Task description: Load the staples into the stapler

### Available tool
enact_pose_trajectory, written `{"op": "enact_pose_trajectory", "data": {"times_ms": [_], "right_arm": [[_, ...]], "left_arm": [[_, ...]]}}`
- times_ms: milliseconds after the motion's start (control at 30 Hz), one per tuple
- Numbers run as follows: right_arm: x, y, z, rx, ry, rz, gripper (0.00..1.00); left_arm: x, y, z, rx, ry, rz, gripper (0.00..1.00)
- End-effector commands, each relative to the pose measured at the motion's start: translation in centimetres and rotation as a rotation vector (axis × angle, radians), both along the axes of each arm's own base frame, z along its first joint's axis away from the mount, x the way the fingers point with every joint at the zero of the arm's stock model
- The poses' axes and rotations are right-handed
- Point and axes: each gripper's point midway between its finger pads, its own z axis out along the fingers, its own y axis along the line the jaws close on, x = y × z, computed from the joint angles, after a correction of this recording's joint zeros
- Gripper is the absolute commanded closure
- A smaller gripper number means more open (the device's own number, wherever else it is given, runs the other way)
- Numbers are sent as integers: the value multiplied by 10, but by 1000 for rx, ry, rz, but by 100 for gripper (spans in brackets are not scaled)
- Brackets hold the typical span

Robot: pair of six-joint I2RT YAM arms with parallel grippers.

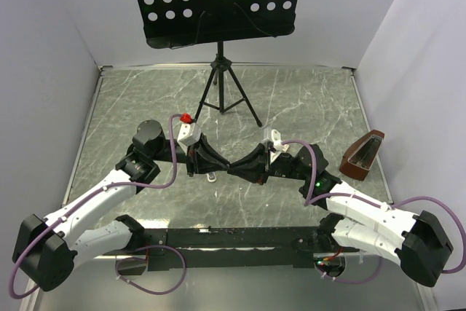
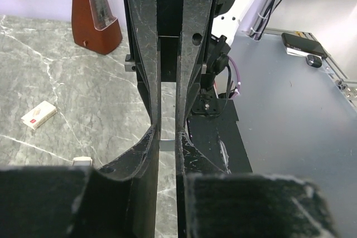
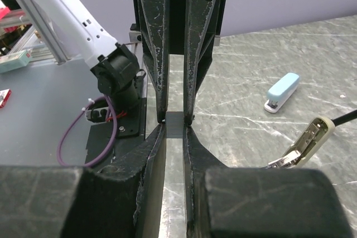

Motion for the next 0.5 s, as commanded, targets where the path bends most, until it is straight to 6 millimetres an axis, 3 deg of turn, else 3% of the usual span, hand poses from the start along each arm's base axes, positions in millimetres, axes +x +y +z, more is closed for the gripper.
{"op": "enact_pose_trajectory", "data": {"times_ms": [0, 167, 333, 467], "right_arm": [[-1, -1, 15, 49, -63, -5, 76], [3, -1, 12, 45, -45, -29, 69], [12, -1, 8, 35, -28, -75, 53], [19, -4, 0, 14, -12, -114, 39]], "left_arm": [[-2, -1, 17, -28, -51, -11, 91], [-2, 0, 16, -27, -40, 3, 94], [3, 0, 12, -15, -28, 36, 95], [25, 2, 5, 12, 6, 182, 99]]}}
